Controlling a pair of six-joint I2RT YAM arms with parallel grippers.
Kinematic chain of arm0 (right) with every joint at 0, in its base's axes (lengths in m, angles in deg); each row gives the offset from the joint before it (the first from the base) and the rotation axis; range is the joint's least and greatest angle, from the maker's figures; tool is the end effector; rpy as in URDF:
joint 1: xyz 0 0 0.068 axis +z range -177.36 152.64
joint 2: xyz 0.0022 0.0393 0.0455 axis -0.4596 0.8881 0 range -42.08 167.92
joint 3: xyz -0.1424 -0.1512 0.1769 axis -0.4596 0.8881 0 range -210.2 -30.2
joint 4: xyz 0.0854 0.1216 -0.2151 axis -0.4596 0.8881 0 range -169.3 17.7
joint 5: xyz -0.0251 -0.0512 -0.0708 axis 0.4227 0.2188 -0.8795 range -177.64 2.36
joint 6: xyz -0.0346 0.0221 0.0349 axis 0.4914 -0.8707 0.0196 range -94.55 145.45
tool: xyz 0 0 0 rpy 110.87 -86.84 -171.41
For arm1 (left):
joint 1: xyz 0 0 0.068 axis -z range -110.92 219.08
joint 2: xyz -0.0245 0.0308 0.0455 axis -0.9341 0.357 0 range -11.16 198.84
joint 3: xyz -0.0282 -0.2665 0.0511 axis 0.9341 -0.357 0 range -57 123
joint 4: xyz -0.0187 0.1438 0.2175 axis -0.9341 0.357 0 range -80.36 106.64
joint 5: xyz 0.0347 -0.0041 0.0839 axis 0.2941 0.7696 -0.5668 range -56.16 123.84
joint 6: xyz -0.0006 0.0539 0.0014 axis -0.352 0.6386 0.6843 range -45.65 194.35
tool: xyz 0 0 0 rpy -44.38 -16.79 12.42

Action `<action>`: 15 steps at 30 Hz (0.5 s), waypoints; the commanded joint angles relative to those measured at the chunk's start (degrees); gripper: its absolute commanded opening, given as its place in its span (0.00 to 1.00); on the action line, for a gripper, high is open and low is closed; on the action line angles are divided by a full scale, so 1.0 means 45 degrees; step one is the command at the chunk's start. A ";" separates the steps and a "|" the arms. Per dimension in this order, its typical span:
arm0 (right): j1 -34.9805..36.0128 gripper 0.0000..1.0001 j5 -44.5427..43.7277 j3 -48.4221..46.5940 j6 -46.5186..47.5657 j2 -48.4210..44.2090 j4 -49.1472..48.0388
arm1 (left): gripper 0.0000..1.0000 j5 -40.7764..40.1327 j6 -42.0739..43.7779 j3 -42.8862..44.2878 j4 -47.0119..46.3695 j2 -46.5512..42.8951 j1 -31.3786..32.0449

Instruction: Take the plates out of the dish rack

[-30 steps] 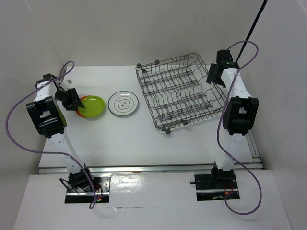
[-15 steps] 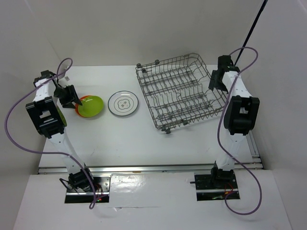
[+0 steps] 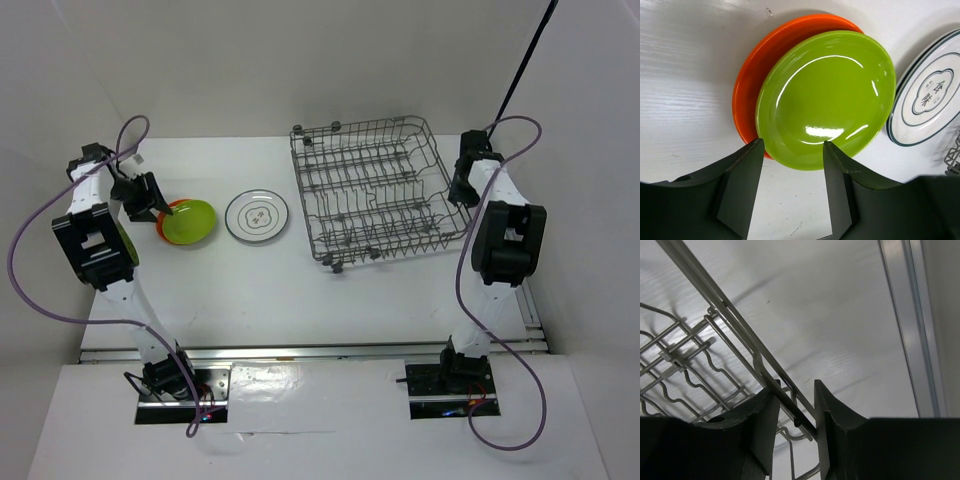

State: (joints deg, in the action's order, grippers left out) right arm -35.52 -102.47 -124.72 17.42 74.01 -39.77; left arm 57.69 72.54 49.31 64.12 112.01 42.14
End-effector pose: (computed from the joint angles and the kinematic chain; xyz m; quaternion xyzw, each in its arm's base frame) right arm 0.4326 -0.0714 0.2215 0.1670 0.9462 -0.1252 0.2474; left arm 0.4080 0.1912 0.2199 -0.2073 0.9436 -0.1645 0.1991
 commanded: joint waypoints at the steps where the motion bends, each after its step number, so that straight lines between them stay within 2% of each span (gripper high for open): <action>1: 0.0115 0.39 0.0405 0.0475 -0.0539 -0.1109 -0.0542 | 0.64 0.0441 -0.0029 0.0499 0.0159 -0.0790 -0.0068; 8: 0.0115 0.38 0.0678 0.1024 -0.0852 -0.1814 -0.0542 | 0.64 0.0558 -0.0146 0.0499 0.0159 -0.0907 0.0049; 12: 0.0115 0.30 0.0950 0.1024 -0.1124 -0.1931 -0.0329 | 0.64 0.0675 -0.0146 0.0499 0.0159 -0.0907 0.0049; 15: 0.0115 0.30 0.1185 0.1277 -0.1379 -0.2358 -0.0287 | 0.64 0.0675 -0.0146 0.0499 0.0159 -0.1025 0.0049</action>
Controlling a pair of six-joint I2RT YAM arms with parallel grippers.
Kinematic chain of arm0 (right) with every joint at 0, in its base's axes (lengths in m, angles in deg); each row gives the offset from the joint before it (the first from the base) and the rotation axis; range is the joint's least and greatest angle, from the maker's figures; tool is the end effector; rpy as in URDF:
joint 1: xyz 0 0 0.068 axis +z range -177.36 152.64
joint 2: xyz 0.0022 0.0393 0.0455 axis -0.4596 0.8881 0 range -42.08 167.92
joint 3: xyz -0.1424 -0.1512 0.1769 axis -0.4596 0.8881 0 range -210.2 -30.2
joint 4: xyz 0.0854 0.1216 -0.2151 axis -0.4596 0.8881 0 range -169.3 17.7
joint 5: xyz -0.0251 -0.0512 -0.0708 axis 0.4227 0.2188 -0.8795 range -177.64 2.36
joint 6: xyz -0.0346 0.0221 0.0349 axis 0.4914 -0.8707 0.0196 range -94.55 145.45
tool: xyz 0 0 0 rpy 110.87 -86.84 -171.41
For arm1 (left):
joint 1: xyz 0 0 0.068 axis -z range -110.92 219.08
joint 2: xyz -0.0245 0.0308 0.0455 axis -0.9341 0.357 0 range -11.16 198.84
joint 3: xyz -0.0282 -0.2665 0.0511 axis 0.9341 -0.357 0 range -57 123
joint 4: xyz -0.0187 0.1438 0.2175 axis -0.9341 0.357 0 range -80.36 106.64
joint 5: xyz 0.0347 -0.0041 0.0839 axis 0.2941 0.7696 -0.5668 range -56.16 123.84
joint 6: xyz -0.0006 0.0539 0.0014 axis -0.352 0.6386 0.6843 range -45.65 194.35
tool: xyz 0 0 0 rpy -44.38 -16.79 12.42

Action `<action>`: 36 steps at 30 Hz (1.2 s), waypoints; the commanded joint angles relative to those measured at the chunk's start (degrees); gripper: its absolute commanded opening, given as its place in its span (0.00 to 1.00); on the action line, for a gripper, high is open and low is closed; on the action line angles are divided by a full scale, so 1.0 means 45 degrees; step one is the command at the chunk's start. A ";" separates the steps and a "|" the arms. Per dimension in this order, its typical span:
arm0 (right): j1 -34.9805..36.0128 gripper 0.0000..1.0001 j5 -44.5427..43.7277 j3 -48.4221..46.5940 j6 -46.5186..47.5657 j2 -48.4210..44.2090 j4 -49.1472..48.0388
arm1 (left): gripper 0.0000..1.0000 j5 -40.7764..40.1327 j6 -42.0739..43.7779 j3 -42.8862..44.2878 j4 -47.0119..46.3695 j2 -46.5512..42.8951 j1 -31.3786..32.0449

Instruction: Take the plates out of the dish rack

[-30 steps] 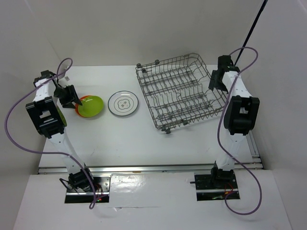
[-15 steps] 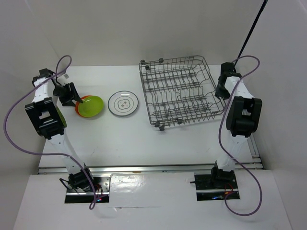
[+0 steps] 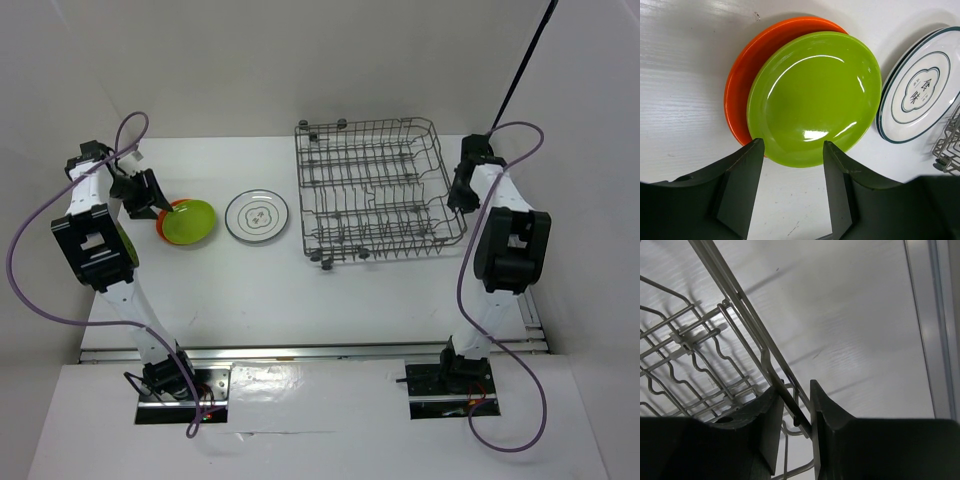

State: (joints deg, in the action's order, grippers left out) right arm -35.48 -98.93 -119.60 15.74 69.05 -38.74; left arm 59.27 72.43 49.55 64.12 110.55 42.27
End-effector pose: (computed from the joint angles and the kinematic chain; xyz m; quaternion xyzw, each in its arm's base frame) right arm 0.4104 -0.0657 0.2284 0.1729 0.9509 -0.0921 0.2397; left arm 0.4065 0.1884 0.2324 -0.2006 0.9398 -0.1744 0.2150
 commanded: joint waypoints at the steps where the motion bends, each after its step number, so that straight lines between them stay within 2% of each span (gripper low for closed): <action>1: 0.0105 0.33 0.0399 0.0277 -0.1005 -0.1374 -0.0632 | 0.64 0.0325 -0.0122 0.0445 0.0159 -0.0699 0.0020; 4: 0.0105 0.47 -0.0050 0.0395 -0.1005 -0.1512 -0.0751 | 0.64 0.0443 -0.0122 0.0445 0.0159 -0.0699 0.0020; 5: 0.0105 0.55 -0.0205 0.0202 -0.0831 -0.1512 -0.0751 | 0.64 0.0443 -0.0122 0.0561 0.0159 -0.0815 0.0020; 8: 0.0105 0.72 -0.0575 -0.0344 -0.0693 -0.1649 -0.0380 | 0.64 0.0443 -0.0122 0.0562 0.0159 -0.0933 0.0020; 9: 0.0105 0.81 -0.0693 -0.0463 -0.0693 -0.1784 -0.0244 | 0.64 0.0559 -0.0122 0.0562 0.0159 -0.1069 0.0020; 12: 0.0105 0.89 -0.0812 -0.0640 -0.0575 -0.2564 -0.0359 | 0.64 0.0560 -0.0006 0.0562 -0.0132 -0.1499 0.0020; 15: 0.0105 0.98 -0.0072 -0.0408 -0.0439 -0.3892 -0.0964 | 0.65 0.0017 0.0150 0.0717 -0.0269 -0.2104 0.0020; 18: 0.0105 1.00 0.0535 0.0061 -0.0439 -0.5278 -0.1199 | 0.65 -0.0922 0.0424 0.0894 -0.0270 -0.2902 0.0020; 21: 0.0105 1.00 0.0809 0.0200 -0.1701 -0.6331 -0.0460 | 0.65 -0.1743 0.1027 0.1012 0.0584 -0.3587 0.0020; 23: 0.0105 1.00 0.0946 0.0511 -0.2349 -0.6842 0.0260 | 0.65 -0.2736 0.1185 0.0857 0.0958 -0.4407 0.0020; 24: 0.0105 1.00 0.0946 0.0861 -0.2952 -0.7424 0.0458 | 0.65 -0.3805 0.1380 0.0565 0.1385 -0.4700 0.0020; 26: 0.0105 1.00 0.0946 0.1331 -0.3075 -0.8091 0.0791 | 0.65 -0.5098 0.1382 0.0077 0.1779 -0.5656 0.0020; 30: 0.0222 1.00 0.1024 0.2268 -0.3523 -1.0546 0.1436 | 0.66 -0.8515 0.1927 -0.2264 0.2093 -0.7644 0.0020; 32: 0.0222 1.00 0.1160 0.2582 -0.3816 -1.1294 0.1437 | 0.66 -0.9881 0.2376 -0.4060 0.1491 -0.8507 -0.0117; 34: 0.0396 1.00 0.1705 0.2720 -0.3818 -1.2038 0.1554 | 0.66 -1.0085 0.2999 -0.5716 0.0963 -0.9894 -0.0370; 36: 0.0592 1.00 0.2464 0.2720 -0.3702 -1.2176 0.1787 | 0.67 -0.9755 0.3256 -0.6524 0.0201 -1.0695 -0.0506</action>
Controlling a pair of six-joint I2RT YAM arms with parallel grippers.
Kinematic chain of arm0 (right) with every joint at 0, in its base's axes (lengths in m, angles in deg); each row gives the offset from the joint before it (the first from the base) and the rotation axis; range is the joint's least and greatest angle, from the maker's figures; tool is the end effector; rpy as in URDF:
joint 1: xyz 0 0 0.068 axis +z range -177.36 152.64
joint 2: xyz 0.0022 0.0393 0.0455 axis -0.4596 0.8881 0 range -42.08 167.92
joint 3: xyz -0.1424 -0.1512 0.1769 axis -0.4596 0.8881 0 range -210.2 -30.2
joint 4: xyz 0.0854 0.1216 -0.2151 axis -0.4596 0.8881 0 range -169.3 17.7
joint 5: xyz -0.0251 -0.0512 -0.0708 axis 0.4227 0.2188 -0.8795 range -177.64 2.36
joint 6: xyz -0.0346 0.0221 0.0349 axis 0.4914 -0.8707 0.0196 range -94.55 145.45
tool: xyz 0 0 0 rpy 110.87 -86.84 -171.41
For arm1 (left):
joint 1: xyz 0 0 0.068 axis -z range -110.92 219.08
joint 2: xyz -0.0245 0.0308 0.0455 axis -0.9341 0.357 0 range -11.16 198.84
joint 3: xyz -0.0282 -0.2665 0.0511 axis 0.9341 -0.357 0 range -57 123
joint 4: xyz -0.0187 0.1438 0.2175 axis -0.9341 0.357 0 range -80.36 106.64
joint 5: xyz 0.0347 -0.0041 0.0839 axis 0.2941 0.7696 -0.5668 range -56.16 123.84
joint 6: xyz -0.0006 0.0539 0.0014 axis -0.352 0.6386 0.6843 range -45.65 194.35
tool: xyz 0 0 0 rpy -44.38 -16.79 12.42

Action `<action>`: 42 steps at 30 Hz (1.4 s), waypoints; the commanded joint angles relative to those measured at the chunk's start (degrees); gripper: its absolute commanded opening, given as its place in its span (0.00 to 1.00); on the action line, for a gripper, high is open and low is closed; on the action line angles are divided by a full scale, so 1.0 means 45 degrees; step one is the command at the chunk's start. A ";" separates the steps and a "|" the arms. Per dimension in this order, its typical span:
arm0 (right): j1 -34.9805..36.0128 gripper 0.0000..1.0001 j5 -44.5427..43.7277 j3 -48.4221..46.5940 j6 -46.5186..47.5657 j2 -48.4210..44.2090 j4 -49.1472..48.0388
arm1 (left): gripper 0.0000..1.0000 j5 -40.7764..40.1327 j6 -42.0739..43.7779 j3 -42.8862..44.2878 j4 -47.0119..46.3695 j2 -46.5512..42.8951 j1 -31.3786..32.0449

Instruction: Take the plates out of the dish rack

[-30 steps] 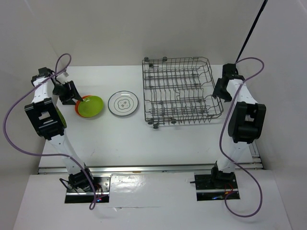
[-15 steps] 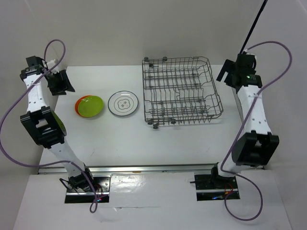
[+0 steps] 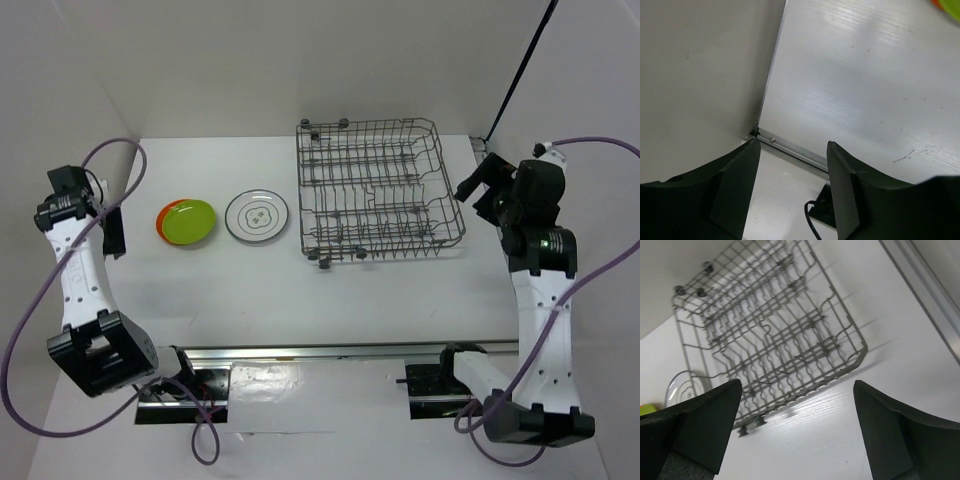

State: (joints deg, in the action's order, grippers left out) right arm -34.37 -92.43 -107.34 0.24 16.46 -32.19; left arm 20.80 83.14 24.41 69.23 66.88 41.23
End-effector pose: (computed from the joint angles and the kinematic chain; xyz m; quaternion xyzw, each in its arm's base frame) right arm 0.1896 -0.0265 0.4214 0.2587 0.8190 0.0454 0.5101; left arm 0.2321 0.1317 0.3557 -0.1900 0.9321 0.1938 0.2398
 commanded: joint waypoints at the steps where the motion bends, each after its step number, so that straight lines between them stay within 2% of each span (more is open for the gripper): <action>1: 0.0481 1.00 0.1375 -0.0005 -0.0141 -0.0645 0.0331 | 0.69 -0.0953 0.1012 -0.1406 -0.1170 -0.1575 -0.0274; 3: 0.0637 1.00 0.2407 -0.0005 -0.0140 -0.0646 0.0331 | 0.73 0.0798 0.1014 -0.0985 -0.0941 -0.1581 -0.0274; 4: 0.0639 1.00 0.2626 -0.0005 0.0034 -0.0646 0.0215 | 0.74 0.2025 0.1304 0.0160 -0.0668 -0.1445 -0.0274; 5: 0.0813 1.00 0.2745 -0.0121 0.0036 -0.0646 0.0214 | 0.76 0.4397 0.1307 0.0867 -0.0394 -0.0825 -0.0274; 8: 0.0971 1.00 0.2630 -0.0607 0.0367 -0.0062 0.0214 | 0.85 0.6718 0.1423 0.3681 0.0312 0.0602 0.0893; 10: 0.0971 1.00 0.2629 -0.0863 0.0368 0.0289 0.0525 | 0.87 0.6163 0.1424 0.4543 0.0429 0.2300 0.2391; 11: 0.0971 1.00 0.2629 -0.1097 0.0368 0.0407 0.0527 | 0.87 0.5386 0.1811 0.4972 0.0313 0.2886 0.2827; 13: 0.1088 1.00 0.2883 -0.1099 0.0505 0.0524 0.0644 | 0.89 0.4989 0.1990 0.5092 0.0080 0.4406 0.3356; 16: 0.1223 1.00 0.2631 -0.1099 0.0622 0.0525 0.0895 | 0.92 0.4363 0.2126 0.5093 -0.0779 0.5680 0.4311; 23: 0.1342 1.00 0.1984 -0.0124 0.0974 -0.0410 0.1015 | 0.92 0.2216 0.2479 0.4839 -0.2540 0.7011 0.6246; 28: 0.1342 1.00 0.1398 -0.0102 0.1676 -0.0549 0.1248 | 0.92 0.1161 0.2283 0.4839 -0.2696 0.8319 0.6542; 33: 0.1342 1.00 0.1398 -0.0630 0.2047 -0.0549 0.1406 | 0.91 0.0047 0.2010 0.4080 -0.3457 0.8595 0.6542; 42: 0.1342 1.00 0.1281 -0.0396 0.2165 -0.0920 0.1404 | 0.91 0.1060 0.1775 0.3941 -0.3126 0.8849 0.6542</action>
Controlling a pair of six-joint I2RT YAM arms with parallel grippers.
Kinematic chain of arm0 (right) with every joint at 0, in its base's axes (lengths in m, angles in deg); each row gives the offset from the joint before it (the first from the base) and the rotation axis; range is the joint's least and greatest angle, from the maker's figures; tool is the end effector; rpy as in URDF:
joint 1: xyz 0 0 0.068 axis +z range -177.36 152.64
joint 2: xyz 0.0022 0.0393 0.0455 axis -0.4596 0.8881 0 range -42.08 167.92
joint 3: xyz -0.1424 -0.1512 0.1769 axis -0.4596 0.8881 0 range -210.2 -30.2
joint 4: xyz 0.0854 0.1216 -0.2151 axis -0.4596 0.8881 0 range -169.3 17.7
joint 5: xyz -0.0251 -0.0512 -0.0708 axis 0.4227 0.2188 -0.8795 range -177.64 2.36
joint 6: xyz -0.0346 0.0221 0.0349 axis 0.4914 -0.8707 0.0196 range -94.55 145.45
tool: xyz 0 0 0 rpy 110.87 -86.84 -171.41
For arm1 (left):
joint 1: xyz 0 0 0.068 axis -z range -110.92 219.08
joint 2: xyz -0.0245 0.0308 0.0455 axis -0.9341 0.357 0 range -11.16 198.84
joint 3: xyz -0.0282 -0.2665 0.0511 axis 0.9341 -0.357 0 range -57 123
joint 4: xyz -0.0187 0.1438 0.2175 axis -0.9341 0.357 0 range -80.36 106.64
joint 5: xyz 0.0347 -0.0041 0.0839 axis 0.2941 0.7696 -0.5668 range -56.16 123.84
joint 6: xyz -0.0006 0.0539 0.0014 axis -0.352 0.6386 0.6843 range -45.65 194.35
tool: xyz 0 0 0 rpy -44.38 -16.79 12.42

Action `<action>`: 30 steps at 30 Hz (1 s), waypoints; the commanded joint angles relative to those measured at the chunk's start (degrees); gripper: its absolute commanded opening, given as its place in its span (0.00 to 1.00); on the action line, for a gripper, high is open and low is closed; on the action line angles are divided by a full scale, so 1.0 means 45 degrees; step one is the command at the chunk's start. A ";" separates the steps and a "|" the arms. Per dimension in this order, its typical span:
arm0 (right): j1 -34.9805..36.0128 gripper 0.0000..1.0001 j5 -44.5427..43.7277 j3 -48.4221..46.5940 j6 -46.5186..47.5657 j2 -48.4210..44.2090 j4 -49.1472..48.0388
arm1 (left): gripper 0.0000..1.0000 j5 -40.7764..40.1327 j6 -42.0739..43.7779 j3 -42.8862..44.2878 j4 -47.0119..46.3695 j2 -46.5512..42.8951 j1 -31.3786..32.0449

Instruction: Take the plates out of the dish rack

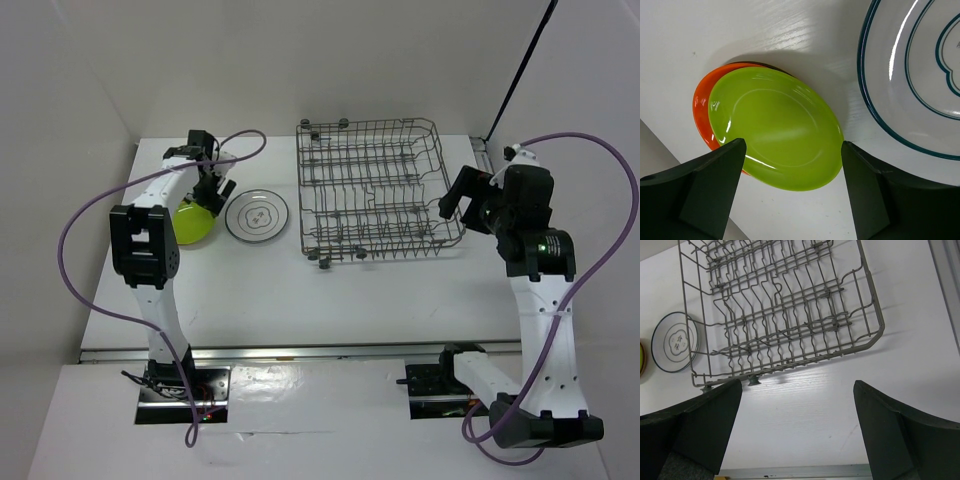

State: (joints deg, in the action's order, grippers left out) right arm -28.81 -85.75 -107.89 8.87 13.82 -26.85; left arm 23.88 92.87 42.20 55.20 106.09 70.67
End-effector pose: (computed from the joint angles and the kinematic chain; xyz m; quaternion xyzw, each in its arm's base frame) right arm 0.1714 -0.0033 0.4229 0.1280 0.8593 0.0794 0.4888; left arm 0.4408 -0.0061 0.2316 0.1498 0.9585 0.1170 0.2124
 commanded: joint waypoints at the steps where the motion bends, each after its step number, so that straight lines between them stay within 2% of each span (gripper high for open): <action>1: 0.0108 1.00 -0.0205 -0.0158 0.0382 -0.0332 0.0220 | 0.91 0.0376 -0.0386 -0.0013 -0.0007 0.0136 -0.0001; 13: 0.0108 1.00 0.0185 -0.0275 0.0383 -0.0332 0.0356 | 0.91 -0.0170 -0.0386 -0.0735 -0.0691 0.0155 0.0117; 21: 0.0108 1.00 0.0555 -0.0275 0.0383 -0.0449 0.0473 | 0.89 -0.1439 -0.0503 -0.0970 -0.0984 0.0272 0.0117; 30: 0.0108 1.00 0.0790 -0.0275 0.0383 -0.0567 0.0591 | 0.89 -0.1323 -0.0503 -0.1087 -0.0868 0.0155 0.0117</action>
State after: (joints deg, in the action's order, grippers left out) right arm -28.73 -83.30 -107.89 9.92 12.13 -25.32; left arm 18.44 91.93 37.70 51.51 107.07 70.89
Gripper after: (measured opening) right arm 0.999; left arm 0.895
